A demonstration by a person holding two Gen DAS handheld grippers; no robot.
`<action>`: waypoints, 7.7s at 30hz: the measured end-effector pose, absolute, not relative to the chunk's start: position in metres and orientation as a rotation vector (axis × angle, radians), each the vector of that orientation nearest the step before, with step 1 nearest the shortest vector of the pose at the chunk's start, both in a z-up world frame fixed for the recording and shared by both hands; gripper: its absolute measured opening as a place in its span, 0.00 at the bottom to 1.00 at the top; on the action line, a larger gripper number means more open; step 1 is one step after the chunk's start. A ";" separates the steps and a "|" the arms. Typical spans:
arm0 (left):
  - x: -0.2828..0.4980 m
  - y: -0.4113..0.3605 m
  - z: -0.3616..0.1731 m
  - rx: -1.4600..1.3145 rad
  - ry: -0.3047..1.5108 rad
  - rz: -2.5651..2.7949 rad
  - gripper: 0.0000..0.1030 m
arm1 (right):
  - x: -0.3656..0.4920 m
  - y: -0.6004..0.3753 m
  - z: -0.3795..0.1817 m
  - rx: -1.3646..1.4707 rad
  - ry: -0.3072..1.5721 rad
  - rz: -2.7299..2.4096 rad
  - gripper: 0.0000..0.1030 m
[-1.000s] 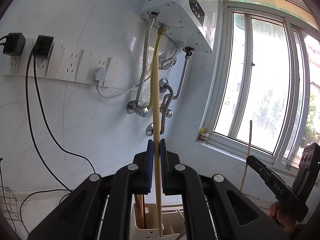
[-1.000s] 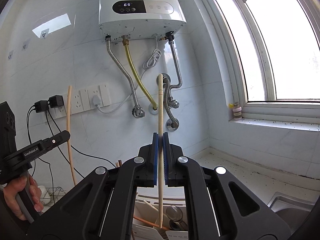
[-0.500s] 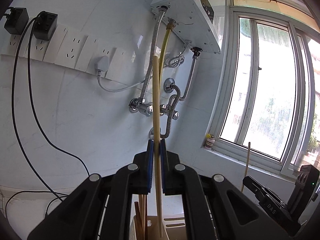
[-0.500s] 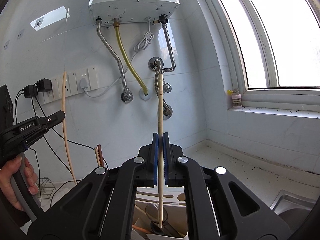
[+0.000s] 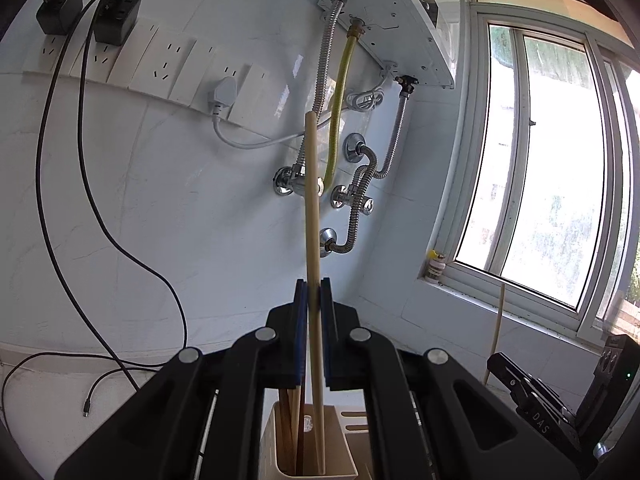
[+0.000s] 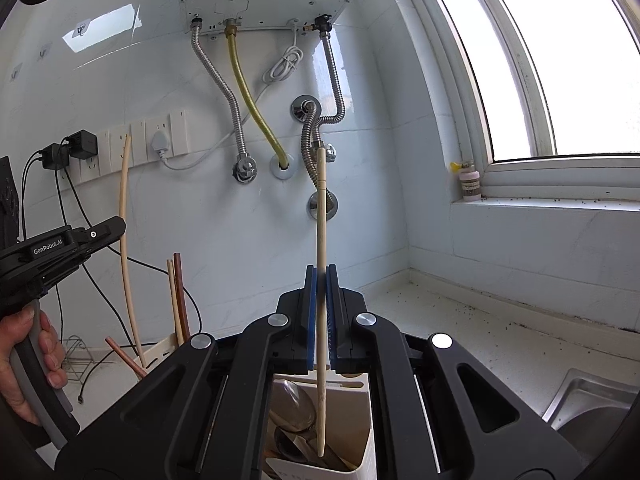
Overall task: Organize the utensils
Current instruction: 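Lower both pale chopsticks into the holder slots, then open both tools releasing the chopsticks into the holder, then move the open right tool to the pale chopstick lying beside the sink, then close the right tool on the pale chopstick, then lift the chopstick upright with the right tool and carry it over the holder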
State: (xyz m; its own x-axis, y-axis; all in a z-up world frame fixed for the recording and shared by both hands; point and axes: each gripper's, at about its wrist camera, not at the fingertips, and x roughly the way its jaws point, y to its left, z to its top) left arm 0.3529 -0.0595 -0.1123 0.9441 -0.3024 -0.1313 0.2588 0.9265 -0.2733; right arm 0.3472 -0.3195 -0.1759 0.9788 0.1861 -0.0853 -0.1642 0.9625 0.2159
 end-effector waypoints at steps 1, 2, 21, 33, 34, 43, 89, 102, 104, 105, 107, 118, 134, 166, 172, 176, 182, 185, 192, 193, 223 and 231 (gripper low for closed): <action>0.352 -0.060 -0.115 -0.260 0.177 -0.287 0.06 | 0.347 -0.319 -0.178 0.206 0.107 0.174 0.04; 0.352 -0.061 -0.117 -0.258 0.179 -0.282 0.06 | 0.346 -0.318 -0.179 0.201 0.106 0.171 0.04; 0.343 -0.068 -0.133 -0.159 0.098 -0.256 0.06 | 0.338 -0.312 -0.191 0.143 0.098 0.148 0.04; 0.321 -0.065 -0.156 -0.112 0.061 -0.197 0.49 | 0.328 -0.309 -0.200 0.134 0.085 0.159 0.38; 0.321 -0.064 -0.155 -0.109 0.067 -0.200 0.49 | 0.327 -0.310 -0.199 0.143 0.084 0.156 0.38; 0.317 -0.059 -0.149 -0.089 0.101 -0.204 0.51 | 0.318 -0.318 -0.192 0.170 0.072 0.114 0.38; 0.219 0.015 -0.123 -0.015 0.277 -0.145 0.92 | 0.219 -0.282 -0.256 0.199 0.628 0.098 0.63; 0.203 0.027 -0.110 -0.019 0.281 -0.159 0.95 | 0.222 -0.252 -0.310 0.134 0.895 0.102 0.54; 0.201 0.028 -0.110 -0.024 0.281 -0.168 0.95 | 0.222 -0.249 -0.318 0.128 0.922 0.103 0.51; 0.200 0.029 -0.110 -0.033 0.280 -0.182 0.95 | 0.222 -0.247 -0.321 0.124 0.933 0.100 0.49; 0.197 0.030 -0.110 -0.035 0.277 -0.192 0.95 | 0.223 -0.247 -0.326 0.130 0.952 0.092 0.47; 0.192 0.032 -0.108 -0.030 0.283 -0.188 0.95 | 0.229 -0.243 -0.339 0.106 1.039 0.036 0.36; 0.183 0.048 -0.112 -0.064 0.295 -0.148 0.95 | 0.265 -0.237 -0.333 0.067 1.234 -0.022 0.28; 0.159 0.079 -0.120 -0.161 0.301 -0.082 0.95 | 0.301 -0.224 -0.326 -0.003 1.509 0.010 0.04; 0.157 0.081 -0.117 -0.159 0.290 -0.082 0.95 | 0.302 -0.227 -0.324 0.002 1.516 0.016 0.04; 0.154 0.078 -0.114 -0.152 0.280 -0.087 0.95 | 0.303 -0.237 -0.324 0.073 1.533 0.055 0.04; 0.155 0.076 -0.114 -0.162 0.284 -0.097 0.95 | 0.296 -0.246 -0.310 0.104 1.488 0.059 0.04; 0.155 0.073 -0.114 -0.163 0.283 -0.101 0.95 | 0.293 -0.248 -0.302 0.121 1.467 0.059 0.04; 0.156 0.064 -0.113 -0.151 0.291 -0.120 0.95 | 0.292 -0.265 -0.268 0.174 1.338 0.062 0.04; 0.156 0.063 -0.114 -0.150 0.294 -0.123 0.95 | 0.294 -0.268 -0.258 0.174 1.295 0.066 0.04; 0.153 0.055 -0.114 -0.095 0.372 -0.059 0.95 | 0.333 -0.303 -0.109 0.113 0.267 0.018 0.04; 0.155 0.054 -0.118 -0.101 0.421 -0.042 0.95 | 0.344 -0.297 -0.133 0.068 0.234 -0.008 0.04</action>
State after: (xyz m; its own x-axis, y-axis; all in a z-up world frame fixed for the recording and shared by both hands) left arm 0.1552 0.0544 -0.1177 0.9117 -0.0618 -0.4061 0.0198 0.9941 -0.1069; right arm 0.3436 -0.2974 -0.1331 0.9728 0.0003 -0.2317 0.0156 0.9977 0.0667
